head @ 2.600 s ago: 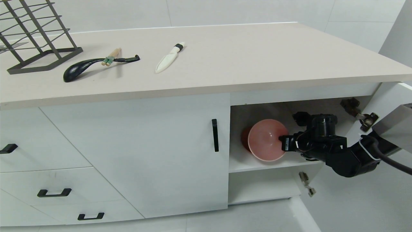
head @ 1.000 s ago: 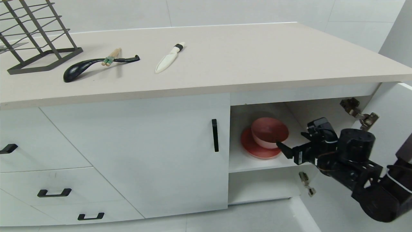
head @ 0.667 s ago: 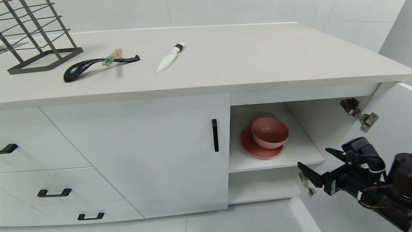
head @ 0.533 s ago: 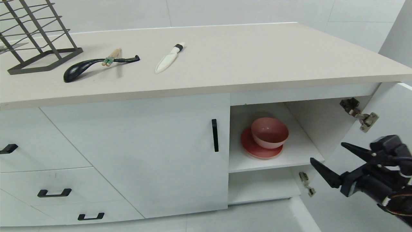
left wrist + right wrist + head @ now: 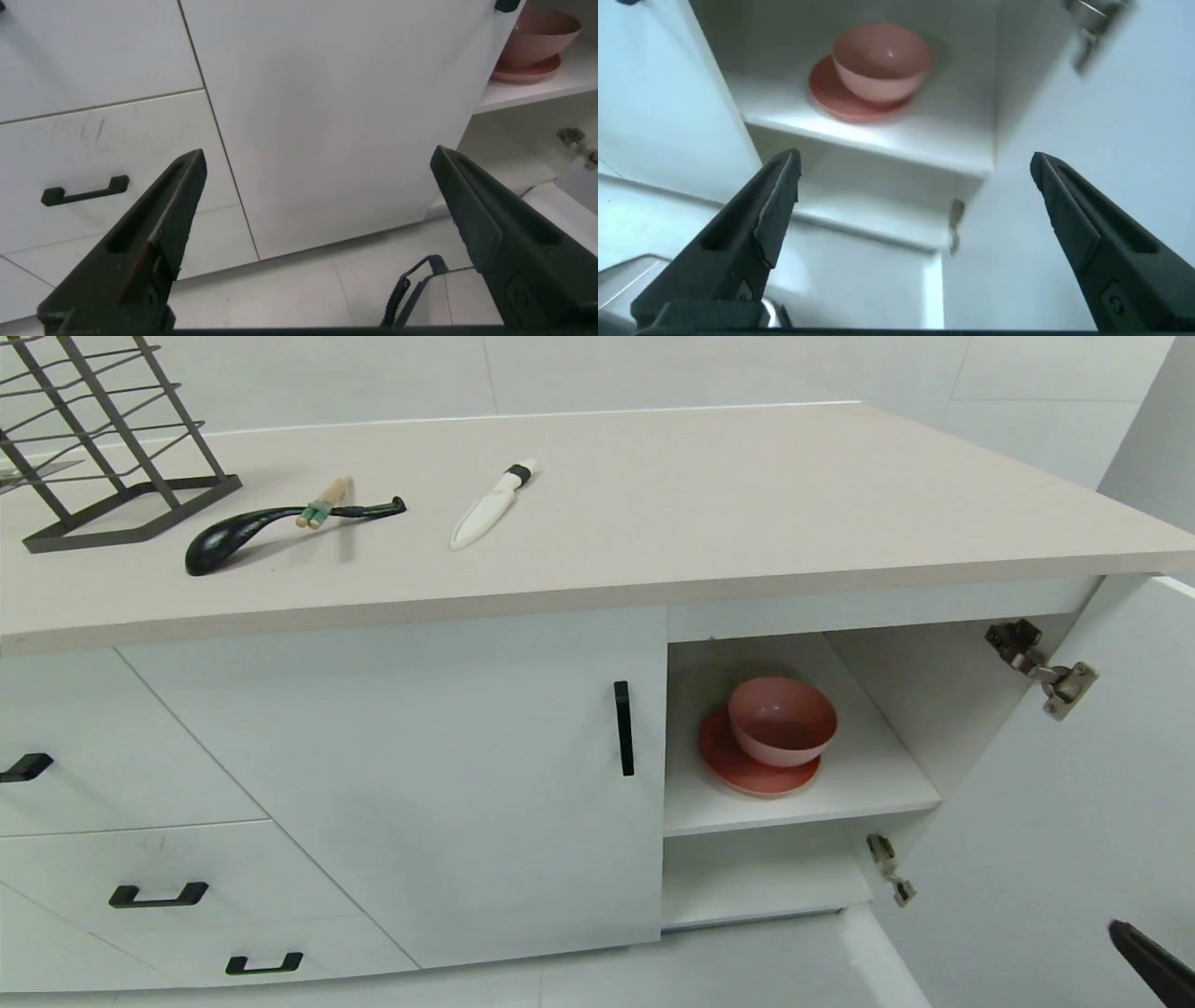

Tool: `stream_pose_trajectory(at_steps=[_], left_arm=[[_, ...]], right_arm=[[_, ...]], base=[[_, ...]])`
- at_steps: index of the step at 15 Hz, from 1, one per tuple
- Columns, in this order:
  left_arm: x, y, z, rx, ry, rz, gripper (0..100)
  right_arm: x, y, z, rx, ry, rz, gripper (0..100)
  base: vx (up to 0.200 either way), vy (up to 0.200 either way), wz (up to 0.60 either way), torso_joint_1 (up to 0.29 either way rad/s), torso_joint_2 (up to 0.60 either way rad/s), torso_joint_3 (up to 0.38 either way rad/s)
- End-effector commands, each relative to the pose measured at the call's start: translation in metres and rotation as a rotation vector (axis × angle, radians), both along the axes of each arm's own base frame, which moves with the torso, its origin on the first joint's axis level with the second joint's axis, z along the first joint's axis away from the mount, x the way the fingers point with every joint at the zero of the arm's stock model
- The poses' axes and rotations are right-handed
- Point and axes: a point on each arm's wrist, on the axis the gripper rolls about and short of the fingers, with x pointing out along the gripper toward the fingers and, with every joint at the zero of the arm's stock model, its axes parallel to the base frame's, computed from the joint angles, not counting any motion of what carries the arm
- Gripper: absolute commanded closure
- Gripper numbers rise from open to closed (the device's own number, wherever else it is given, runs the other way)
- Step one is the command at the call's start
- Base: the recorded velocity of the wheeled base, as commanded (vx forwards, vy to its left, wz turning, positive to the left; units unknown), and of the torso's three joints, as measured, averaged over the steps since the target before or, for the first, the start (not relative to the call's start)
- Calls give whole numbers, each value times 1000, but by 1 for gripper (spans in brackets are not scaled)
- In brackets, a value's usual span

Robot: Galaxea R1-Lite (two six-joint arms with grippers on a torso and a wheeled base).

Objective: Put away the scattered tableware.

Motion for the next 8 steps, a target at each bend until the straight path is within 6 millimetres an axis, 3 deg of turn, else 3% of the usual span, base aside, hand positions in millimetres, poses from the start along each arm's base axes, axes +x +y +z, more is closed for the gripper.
stream_pose_trajectory(at_steps=[1, 3, 8], left_arm=[[0, 0, 0, 1, 1, 2, 0], [0, 0, 0, 2, 1, 5, 0], [0, 0, 0, 2, 1, 14, 0]], right_arm=[[-68, -10, -42, 58, -125, -192, 0], [-72, -9, -60, 53, 5, -177, 0], [-71, -9, -59, 105, -14, -178, 0]], base=[[0, 0, 0, 0, 0, 0], [0, 0, 0, 0, 0, 0], [0, 0, 0, 0, 0, 0]])
